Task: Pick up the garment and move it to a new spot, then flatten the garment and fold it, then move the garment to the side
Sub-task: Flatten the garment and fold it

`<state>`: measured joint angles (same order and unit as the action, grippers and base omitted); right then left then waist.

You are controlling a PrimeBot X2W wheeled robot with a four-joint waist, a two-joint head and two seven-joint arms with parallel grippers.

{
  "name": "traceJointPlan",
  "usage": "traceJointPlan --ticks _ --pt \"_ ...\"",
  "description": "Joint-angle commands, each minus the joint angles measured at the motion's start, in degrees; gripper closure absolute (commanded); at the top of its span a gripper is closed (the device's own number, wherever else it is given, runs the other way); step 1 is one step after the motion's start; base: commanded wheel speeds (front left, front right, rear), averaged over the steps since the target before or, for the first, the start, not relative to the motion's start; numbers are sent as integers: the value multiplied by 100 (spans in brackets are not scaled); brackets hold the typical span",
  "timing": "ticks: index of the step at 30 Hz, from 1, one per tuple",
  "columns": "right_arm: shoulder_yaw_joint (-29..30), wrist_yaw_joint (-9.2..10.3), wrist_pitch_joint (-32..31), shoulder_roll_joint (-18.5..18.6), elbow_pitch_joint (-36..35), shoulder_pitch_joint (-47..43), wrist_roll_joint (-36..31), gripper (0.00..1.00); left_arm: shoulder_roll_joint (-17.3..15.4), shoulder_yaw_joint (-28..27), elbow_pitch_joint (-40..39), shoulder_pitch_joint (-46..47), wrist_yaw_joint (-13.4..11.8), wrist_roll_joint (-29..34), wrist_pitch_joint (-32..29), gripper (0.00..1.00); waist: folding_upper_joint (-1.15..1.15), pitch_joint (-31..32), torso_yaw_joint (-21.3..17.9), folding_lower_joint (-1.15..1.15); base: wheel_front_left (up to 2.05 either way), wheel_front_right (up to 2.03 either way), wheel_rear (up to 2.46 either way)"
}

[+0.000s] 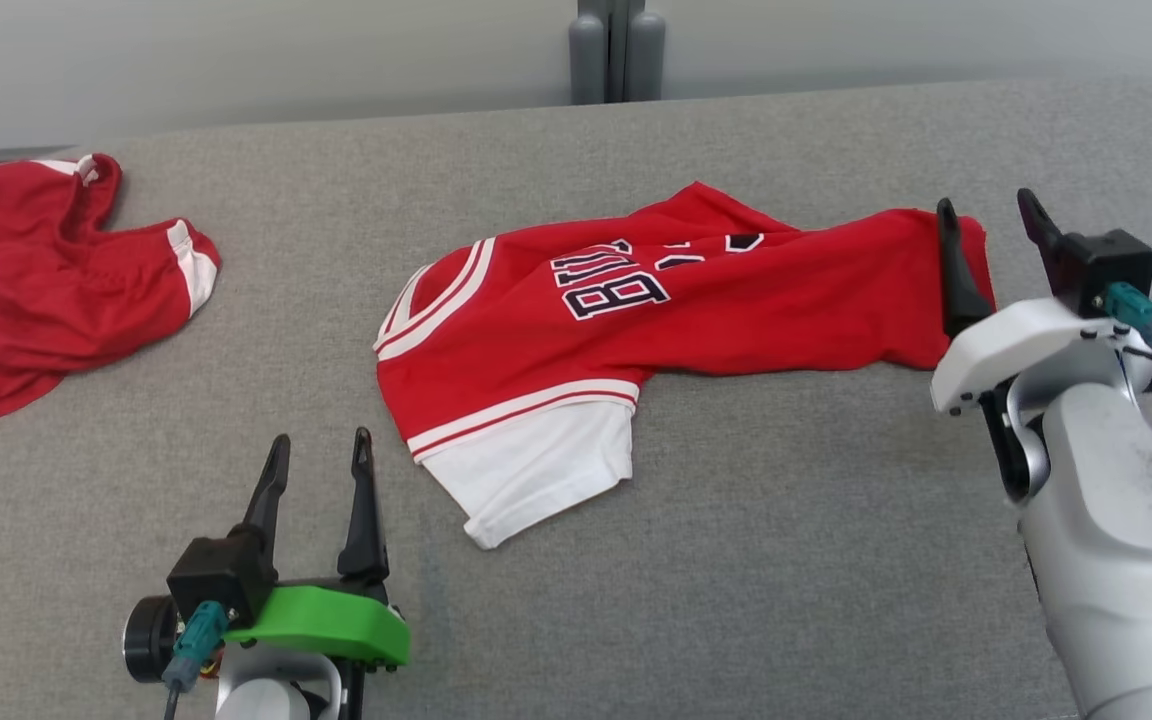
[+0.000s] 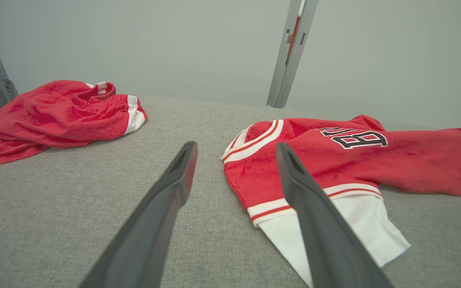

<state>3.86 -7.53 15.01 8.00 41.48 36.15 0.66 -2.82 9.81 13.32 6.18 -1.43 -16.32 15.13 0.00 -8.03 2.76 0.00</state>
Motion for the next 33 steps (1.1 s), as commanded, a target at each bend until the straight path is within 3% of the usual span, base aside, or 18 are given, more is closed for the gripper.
traceJointPlan --ticks 1,17,33 --pt "-19 8 18 -20 -180 -263 111 0 -14 10 17 -96 38 -26 3 0 0 203 -125 0 0 0 0" --pt "-270 8 21 -461 -2203 -2583 483 0 -14 -3 -94 -728 -3 -281 3 0 0 596 -159 0 0 0 0" --pt "-477 8 21 -504 -2390 -2844 717 0 -13 -8 -138 -803 -110 -302 2 0 0 706 -108 0 0 0 0"
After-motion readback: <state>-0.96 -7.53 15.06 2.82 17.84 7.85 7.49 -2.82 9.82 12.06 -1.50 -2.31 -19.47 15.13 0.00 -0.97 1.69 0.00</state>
